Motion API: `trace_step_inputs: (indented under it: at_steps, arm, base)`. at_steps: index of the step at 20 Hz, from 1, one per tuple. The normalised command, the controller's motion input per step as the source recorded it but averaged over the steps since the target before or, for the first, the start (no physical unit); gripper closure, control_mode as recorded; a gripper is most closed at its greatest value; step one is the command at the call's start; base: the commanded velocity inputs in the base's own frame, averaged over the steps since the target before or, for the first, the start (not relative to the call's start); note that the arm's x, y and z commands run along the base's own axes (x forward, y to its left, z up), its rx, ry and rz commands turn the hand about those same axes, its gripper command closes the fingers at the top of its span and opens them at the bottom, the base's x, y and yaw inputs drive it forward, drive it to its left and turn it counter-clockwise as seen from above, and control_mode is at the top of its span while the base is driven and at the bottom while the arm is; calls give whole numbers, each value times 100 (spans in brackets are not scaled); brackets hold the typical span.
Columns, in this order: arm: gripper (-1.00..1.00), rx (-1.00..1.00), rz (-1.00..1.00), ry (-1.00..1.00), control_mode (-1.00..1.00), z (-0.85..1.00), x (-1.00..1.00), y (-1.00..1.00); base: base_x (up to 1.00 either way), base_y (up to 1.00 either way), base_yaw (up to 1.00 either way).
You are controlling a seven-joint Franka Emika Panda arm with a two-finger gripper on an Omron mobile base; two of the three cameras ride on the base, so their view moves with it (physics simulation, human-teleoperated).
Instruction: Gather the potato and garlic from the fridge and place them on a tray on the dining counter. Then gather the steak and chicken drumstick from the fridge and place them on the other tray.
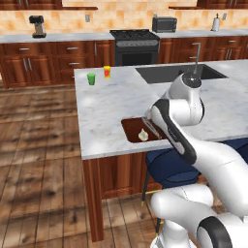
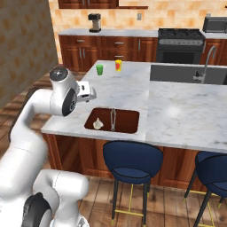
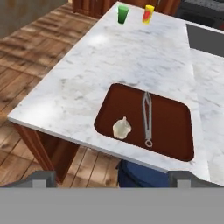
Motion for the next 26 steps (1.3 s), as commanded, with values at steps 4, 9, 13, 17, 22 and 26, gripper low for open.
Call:
trace_step_inputs:
  at_steps: [4, 9, 13, 17, 22, 26]
  arm:
    - [-100, -4, -1, -1, -100, 22, -97, 0]
    - [-100, 0, -2, -16, -100, 31, -99, 0]
    - [-100, 0, -15, -23, -100, 29, -79, 0]
    - [-100, 0, -9, -14, -100, 31, -67, 0]
    - [-100, 4, 5, -20, -100, 32, -61, 0]
    - [-100, 10, 5, -14, -100, 27, -79, 0]
  base:
    - [0, 0, 0]
    - [0, 0, 0]
    - [0, 0, 0]
    - [0, 0, 0]
    - [0, 0, 0]
    - [0, 0, 0]
